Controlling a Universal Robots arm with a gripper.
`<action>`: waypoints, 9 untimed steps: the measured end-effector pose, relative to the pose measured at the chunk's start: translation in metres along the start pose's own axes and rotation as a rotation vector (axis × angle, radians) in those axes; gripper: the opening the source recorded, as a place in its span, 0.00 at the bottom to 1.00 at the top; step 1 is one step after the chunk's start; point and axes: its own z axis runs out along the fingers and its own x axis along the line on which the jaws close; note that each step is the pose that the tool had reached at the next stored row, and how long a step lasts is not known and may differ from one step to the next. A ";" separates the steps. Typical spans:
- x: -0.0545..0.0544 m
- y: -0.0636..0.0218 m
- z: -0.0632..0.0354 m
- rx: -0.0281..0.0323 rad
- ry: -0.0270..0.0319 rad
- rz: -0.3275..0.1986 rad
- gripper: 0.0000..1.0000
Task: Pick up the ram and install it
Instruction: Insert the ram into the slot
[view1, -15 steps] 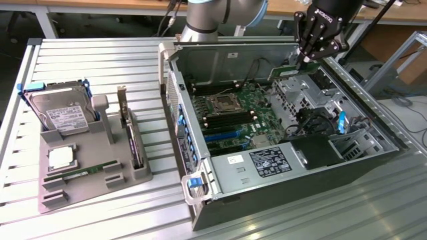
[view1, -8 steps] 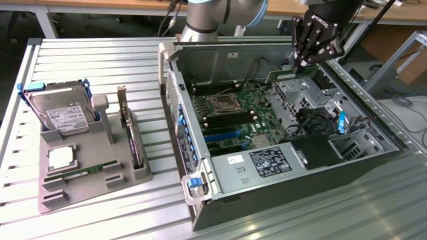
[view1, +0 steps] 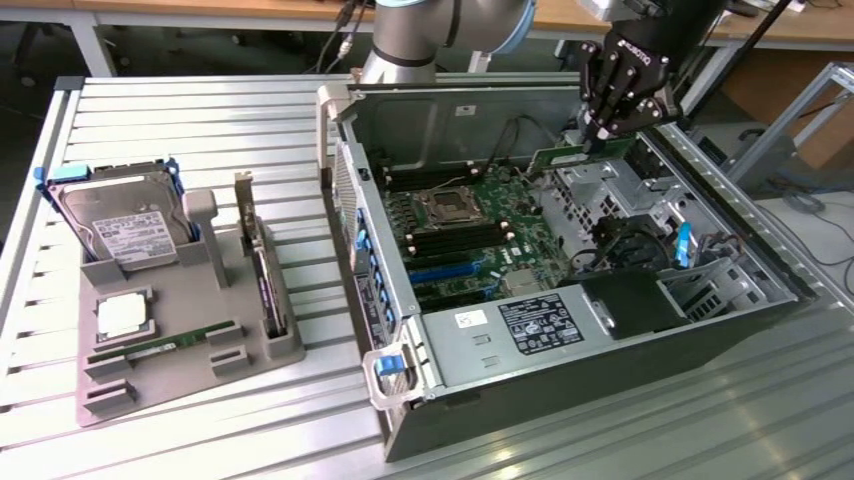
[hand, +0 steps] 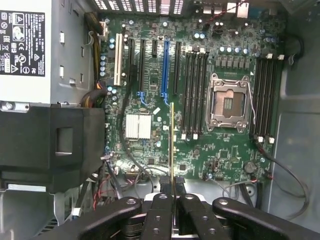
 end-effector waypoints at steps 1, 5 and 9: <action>0.000 0.0000 0.0016 0.0000 -0.0002 0.000 0.12; 0.000 0.0001 0.0055 0.0000 -0.0001 0.000 0.12; 0.000 0.0001 0.0100 0.0000 -0.0002 0.000 0.12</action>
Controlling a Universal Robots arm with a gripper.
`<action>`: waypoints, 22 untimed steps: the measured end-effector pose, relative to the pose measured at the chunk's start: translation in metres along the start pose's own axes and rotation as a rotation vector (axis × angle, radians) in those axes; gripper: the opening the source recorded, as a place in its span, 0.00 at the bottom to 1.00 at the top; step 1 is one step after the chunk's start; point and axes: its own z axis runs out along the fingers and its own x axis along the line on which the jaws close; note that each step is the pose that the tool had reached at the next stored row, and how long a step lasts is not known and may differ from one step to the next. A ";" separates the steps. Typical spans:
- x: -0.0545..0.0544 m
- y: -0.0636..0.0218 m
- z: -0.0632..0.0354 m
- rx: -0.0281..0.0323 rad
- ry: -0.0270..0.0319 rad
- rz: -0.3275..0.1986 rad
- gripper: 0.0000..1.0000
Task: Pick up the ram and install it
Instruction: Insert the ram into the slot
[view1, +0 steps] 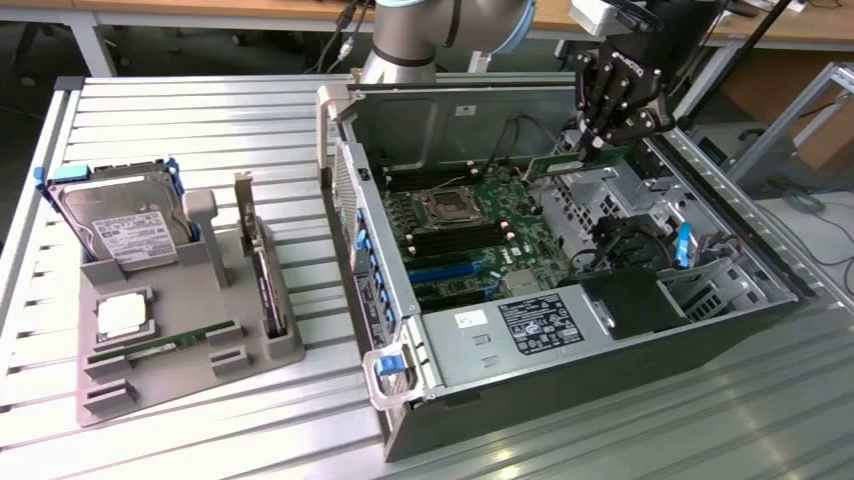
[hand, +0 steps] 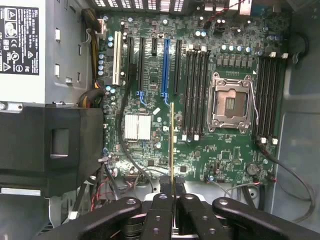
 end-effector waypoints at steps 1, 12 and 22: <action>0.000 0.0000 0.0008 0.0000 0.0000 0.000 0.12; 0.000 0.0002 0.0101 0.0000 0.0000 0.000 0.12; 0.000 0.0003 0.0176 0.0000 0.0000 0.000 0.12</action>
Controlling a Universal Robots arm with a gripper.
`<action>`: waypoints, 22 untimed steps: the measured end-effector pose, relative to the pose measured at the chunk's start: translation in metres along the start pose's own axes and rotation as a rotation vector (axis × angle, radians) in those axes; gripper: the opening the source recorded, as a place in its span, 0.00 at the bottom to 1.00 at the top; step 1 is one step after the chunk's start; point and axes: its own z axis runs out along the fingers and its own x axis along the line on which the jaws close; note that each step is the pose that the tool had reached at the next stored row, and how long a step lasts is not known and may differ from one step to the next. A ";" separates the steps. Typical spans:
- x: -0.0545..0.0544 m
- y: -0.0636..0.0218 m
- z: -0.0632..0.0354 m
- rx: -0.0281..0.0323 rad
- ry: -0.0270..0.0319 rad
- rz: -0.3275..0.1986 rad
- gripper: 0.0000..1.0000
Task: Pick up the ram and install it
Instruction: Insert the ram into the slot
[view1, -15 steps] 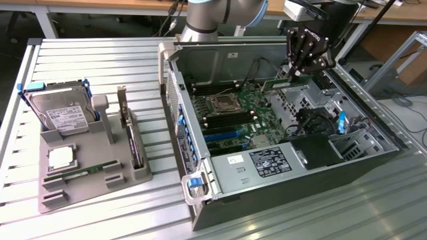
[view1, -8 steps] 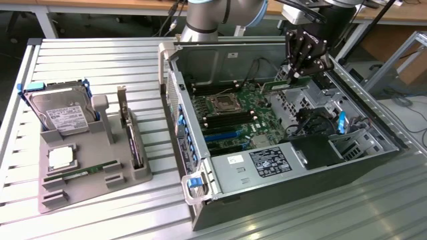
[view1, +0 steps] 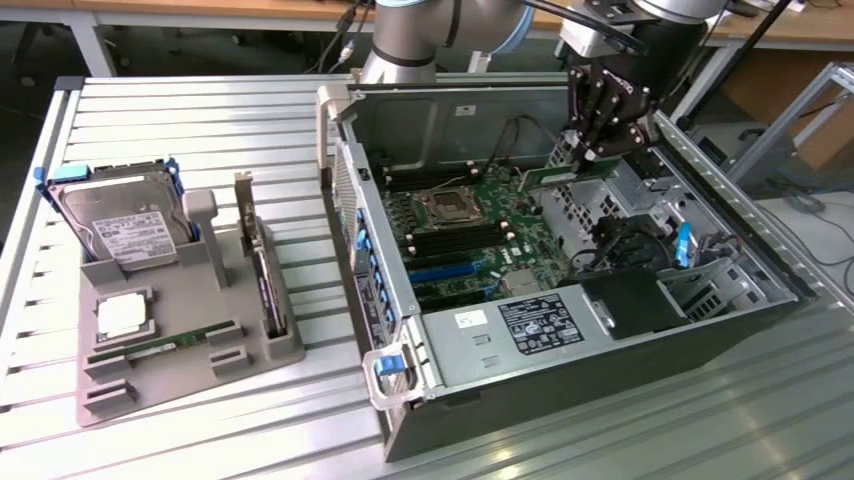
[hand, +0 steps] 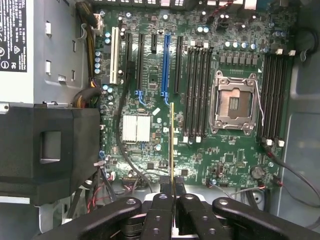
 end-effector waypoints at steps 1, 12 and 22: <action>0.000 0.0000 0.0005 0.0000 0.0000 0.000 0.12; 0.000 0.0001 0.0073 0.0000 0.0001 0.000 0.12; 0.000 0.0002 0.0130 0.0000 0.0001 0.000 0.12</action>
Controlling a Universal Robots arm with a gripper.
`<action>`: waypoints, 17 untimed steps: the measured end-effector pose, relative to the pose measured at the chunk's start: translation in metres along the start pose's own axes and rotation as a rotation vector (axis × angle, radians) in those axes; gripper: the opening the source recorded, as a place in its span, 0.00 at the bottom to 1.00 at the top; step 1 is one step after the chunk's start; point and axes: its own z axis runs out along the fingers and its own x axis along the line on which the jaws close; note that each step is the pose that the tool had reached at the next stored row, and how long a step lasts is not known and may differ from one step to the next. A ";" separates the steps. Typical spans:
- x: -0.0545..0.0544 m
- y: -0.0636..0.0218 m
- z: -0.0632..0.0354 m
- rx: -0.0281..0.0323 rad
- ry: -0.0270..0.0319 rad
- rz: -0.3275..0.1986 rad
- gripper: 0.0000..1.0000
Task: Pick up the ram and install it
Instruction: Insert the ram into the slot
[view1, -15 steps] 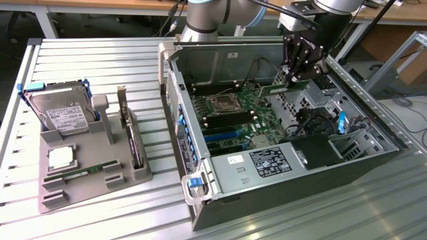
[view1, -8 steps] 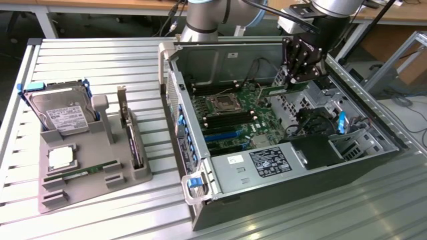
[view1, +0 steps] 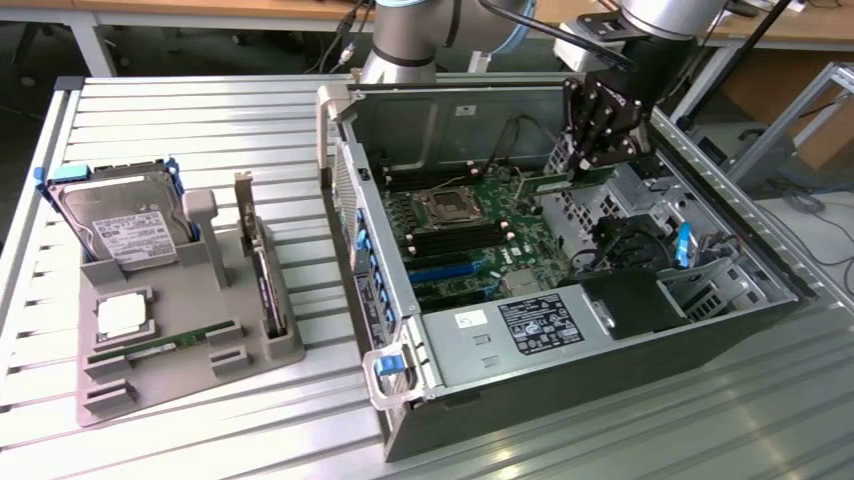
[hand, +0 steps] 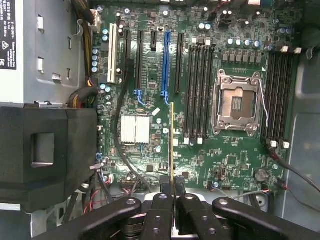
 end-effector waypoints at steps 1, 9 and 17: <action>0.000 0.0000 0.0007 0.0000 0.0000 0.000 0.12; 0.000 0.0002 0.0083 0.0000 -0.0001 0.000 0.12; 0.000 0.0005 0.0166 0.0000 0.0000 0.000 0.12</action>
